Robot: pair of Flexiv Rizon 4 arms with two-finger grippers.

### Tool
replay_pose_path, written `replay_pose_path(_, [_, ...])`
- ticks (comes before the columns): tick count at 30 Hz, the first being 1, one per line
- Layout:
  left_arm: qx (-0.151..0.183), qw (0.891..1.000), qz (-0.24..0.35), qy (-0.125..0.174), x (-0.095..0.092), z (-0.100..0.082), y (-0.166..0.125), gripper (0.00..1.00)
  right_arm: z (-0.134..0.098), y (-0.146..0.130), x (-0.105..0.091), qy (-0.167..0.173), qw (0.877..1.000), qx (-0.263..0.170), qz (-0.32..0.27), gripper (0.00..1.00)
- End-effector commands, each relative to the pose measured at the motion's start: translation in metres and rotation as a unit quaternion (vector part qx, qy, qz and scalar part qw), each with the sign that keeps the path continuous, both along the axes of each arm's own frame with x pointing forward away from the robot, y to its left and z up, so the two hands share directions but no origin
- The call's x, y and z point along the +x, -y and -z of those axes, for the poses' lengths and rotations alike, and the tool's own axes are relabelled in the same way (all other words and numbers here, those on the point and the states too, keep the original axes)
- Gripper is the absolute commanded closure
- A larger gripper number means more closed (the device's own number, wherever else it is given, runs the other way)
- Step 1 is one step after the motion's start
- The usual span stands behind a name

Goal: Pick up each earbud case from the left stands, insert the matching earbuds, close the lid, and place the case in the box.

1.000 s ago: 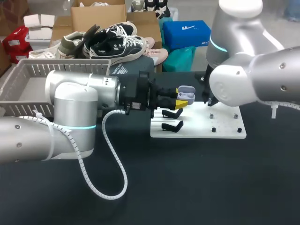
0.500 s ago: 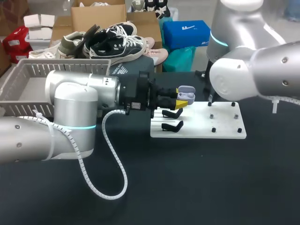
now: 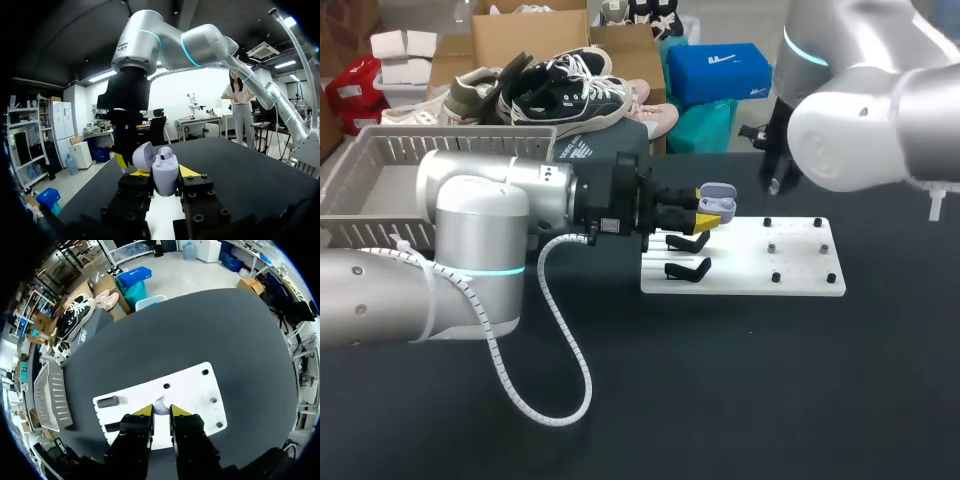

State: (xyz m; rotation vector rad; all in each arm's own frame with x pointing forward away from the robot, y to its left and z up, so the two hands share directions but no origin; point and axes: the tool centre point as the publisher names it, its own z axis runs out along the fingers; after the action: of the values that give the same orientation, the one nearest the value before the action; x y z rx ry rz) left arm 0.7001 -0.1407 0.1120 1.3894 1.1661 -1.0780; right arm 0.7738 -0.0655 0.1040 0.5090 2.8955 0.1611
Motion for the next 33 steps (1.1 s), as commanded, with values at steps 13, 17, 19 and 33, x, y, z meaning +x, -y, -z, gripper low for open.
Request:
replay_pose_path(13, [-0.001,1.000,-0.002,0.001,-0.001,0.000,0.000,1.00,-0.086,-0.027,-0.058,-0.006,0.989,-0.026,-0.147,1.00])
replay_pose_path(17, [-0.001,1.000,-0.002,0.001,-0.001,0.000,0.000,1.00,-0.088,-0.044,-0.070,-0.015,0.981,-0.014,-0.194,1.00])
replay_pose_path(19, [-0.001,1.000,-0.002,0.001,-0.001,0.000,0.000,1.00,-0.086,-0.051,-0.075,-0.021,0.977,-0.009,-0.211,1.00])
replay_pose_path(33, [-0.001,1.000,-0.002,0.001,-0.001,0.000,0.000,1.00,-0.082,-0.089,-0.090,-0.006,0.947,-0.015,-0.322,1.00])
